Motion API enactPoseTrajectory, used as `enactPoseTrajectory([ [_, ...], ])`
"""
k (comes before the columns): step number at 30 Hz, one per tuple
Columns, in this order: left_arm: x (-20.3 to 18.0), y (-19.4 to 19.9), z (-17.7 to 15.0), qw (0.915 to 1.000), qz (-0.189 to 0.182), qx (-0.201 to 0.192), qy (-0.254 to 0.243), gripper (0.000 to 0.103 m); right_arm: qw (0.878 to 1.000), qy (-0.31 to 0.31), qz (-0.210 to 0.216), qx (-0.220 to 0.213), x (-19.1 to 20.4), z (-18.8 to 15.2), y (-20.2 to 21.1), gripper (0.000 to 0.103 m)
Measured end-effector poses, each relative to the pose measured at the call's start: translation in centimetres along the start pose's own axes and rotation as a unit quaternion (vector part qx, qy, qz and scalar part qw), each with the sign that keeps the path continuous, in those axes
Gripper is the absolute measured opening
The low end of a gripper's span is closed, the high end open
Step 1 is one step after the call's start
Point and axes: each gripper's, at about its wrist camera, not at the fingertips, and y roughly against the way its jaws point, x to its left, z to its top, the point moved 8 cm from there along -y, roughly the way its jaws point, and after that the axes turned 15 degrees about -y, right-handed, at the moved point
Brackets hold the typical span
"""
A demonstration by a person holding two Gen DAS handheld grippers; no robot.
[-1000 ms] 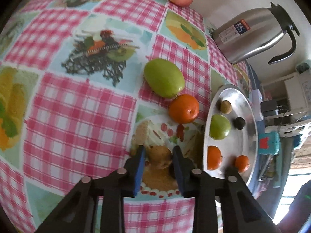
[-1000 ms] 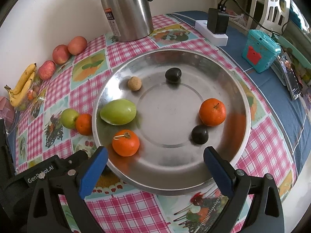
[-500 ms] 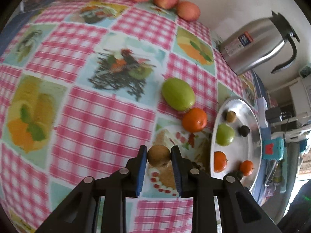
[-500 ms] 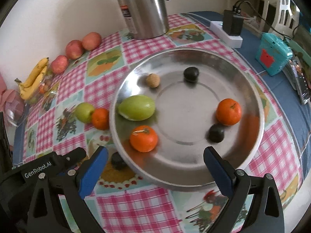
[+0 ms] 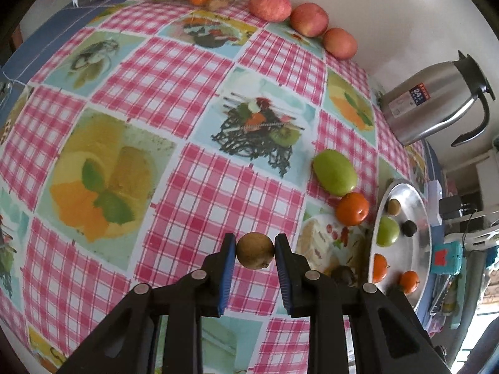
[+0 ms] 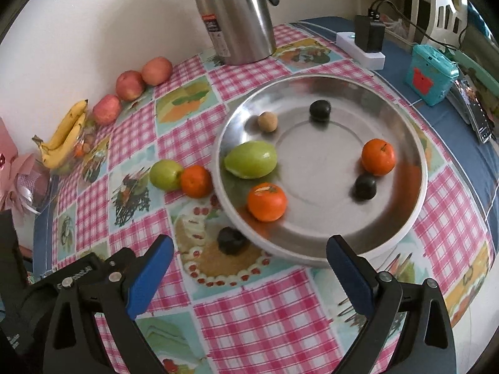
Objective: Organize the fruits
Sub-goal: 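Lower the right tool onto a dark plum and close on it while the left holds the kiwi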
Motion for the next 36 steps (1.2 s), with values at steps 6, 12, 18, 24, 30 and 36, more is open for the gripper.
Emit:
enactPoseTrajectory([
  [6,1.1,-0.5,-0.7,0.9997,-0.01,0.012,0.021,0.027,1.0,-0.008,-0.019,0.01,-0.1,-1.2,-0.9,0.098],
  [12,2.1,-0.6,-1.0,0.9992,-0.012,0.017,0.033,0.027,0.999,-0.018,-0.037,0.026,-0.2,-1.8,-2.3,0.097],
  [18,2.4,-1.1,-1.2,0.9985,-0.02,0.024,0.046,0.027,0.999,-0.011,-0.05,0.019,0.3,-2.1,-2.5,0.091],
  [24,2.6,-1.3,-1.0,0.9979,-0.027,0.025,0.054,0.027,0.999,-0.024,-0.035,0.031,0.5,-2.4,-2.7,0.079],
  [30,2.7,-1.1,-1.2,0.9974,-0.03,0.025,0.06,0.027,0.998,-0.024,-0.046,0.031,0.5,-2.3,-3.3,0.068],
  [36,2.8,-1.1,-1.1,0.9972,-0.032,0.026,0.063,0.027,0.998,-0.021,-0.051,0.024,1.3,-2.3,-3.9,0.061],
])
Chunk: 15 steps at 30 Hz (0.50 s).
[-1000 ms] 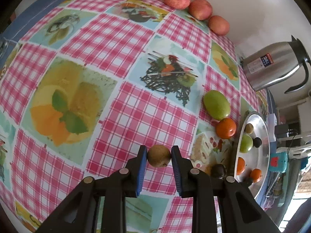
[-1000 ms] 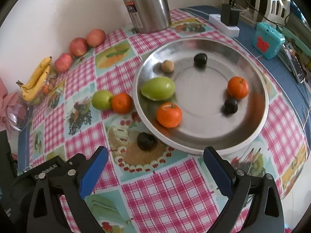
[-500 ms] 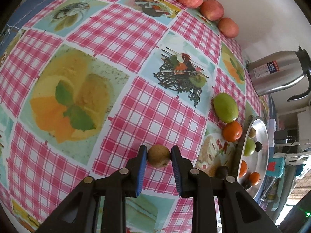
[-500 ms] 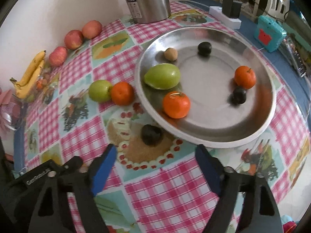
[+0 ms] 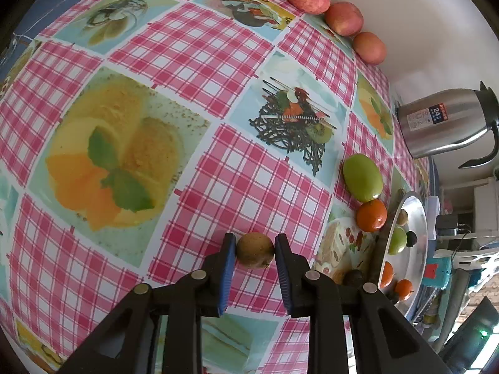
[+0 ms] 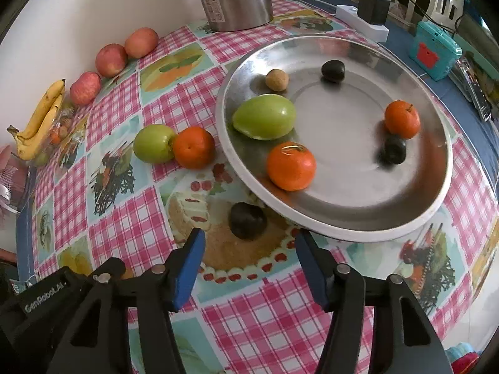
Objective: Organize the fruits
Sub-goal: 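Lower the right tool onto a dark plum and close on it while the left holds the kiwi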
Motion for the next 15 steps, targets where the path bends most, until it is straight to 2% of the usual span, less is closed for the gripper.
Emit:
enactPoseTrajectory([
  [10,0.2,0.0,0.1,1.0,0.005,-0.001,0.004,0.027,1.0,-0.005,-0.024,-0.016,0.0,0.6,-1.5,0.054],
  [15,0.2,0.0,0.1,1.0,0.007,-0.002,0.004,0.027,0.999,-0.002,-0.027,-0.024,0.2,0.9,-1.8,0.054],
])
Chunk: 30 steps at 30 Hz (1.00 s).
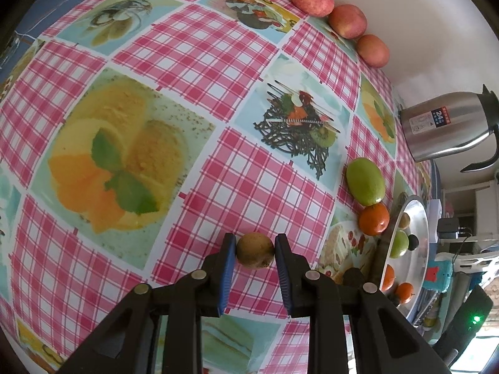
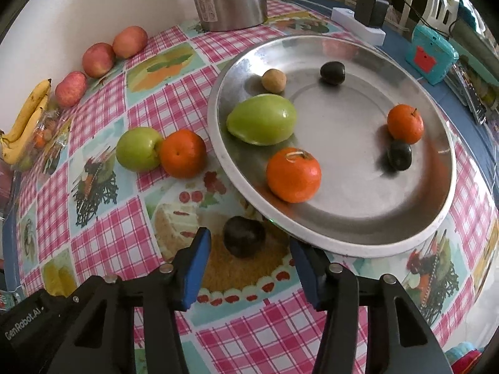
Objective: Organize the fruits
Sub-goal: 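Lower the right tool onto a dark plum and close on it while the left holds the kiwi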
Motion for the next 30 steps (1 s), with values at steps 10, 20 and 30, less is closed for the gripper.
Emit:
enactPoseTrajectory([
  [10,-0.01,-0.05,0.07,1.0,0.004,-0.001,-0.001,0.027,1.0,-0.001,-0.009,-0.016,0.34,0.22,-0.46,0.047],
  [20,-0.04,-0.07,0.12,1.0,0.005,-0.001,-0.002,0.027,1.0,-0.002,0.004,-0.015,0.49,0.25,-0.31,0.03],
  [30,-0.04,-0.06,0.14,1.0,0.007,-0.001,-0.004,0.027,1.0,-0.006,0.017,-0.011,0.58,0.06,-0.04,0.029],
])
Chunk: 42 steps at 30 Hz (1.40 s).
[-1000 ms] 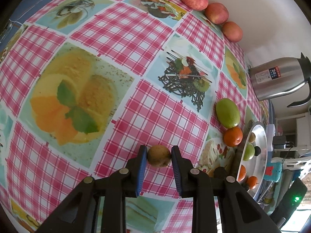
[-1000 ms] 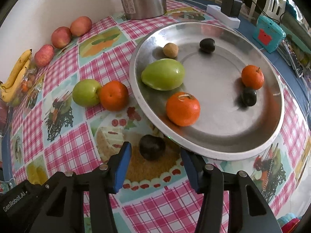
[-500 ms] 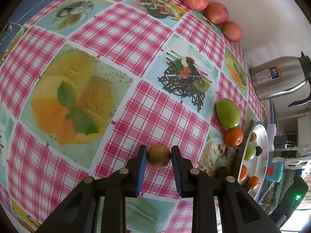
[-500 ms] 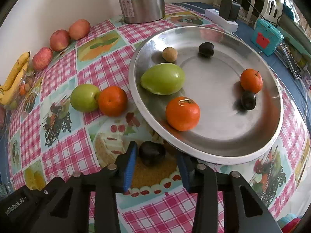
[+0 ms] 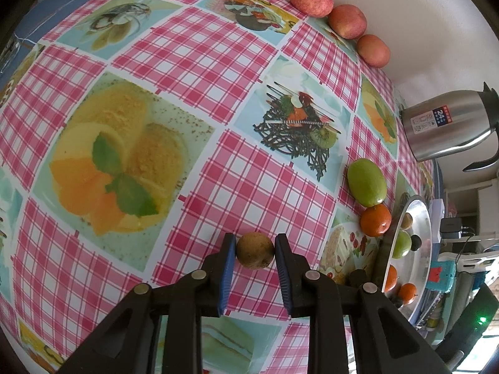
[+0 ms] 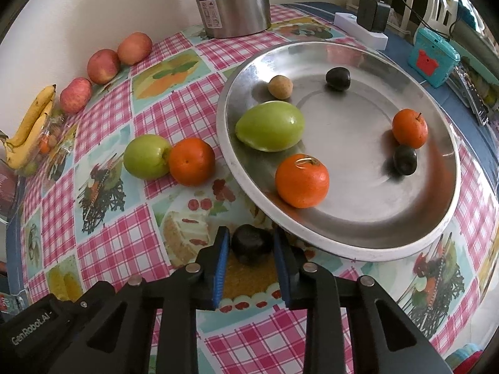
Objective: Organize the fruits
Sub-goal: 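Lower the right tool onto a dark plum and close on it while the left holds the kiwi, then carry the held kiwi and plum over the steel plate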
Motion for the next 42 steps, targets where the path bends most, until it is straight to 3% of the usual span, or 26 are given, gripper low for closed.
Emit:
enactPoseTrajectory([
  [13,0.3,0.7,0.3,0.9999,0.009,-0.013,0.006,0.027,0.999,-0.001,0.048,0.005,1.2,0.0,1.7,0.029],
  [26,0.3,4.1,1.8,0.9979,0.001,-0.064,0.008,0.027,0.993,0.003,0.115,-0.009,2.6,1.2,5.0,0.029],
  [37,0.8,3.9,1.7,0.998,0.007,-0.061,0.016,0.027,0.993,0.069,0.081,0.043,3.7,-0.3,1.3,0.03],
  [40,0.7,3.7,1.7,0.9981,0.008,-0.06,0.015,0.027,0.994,0.083,0.054,0.055,3.6,-0.9,0.0,0.03],
  [42,0.6,3.6,1.6,0.9982,0.008,-0.058,0.014,0.027,0.993,0.085,0.061,0.06,3.6,-1.1,-0.4,0.03],
])
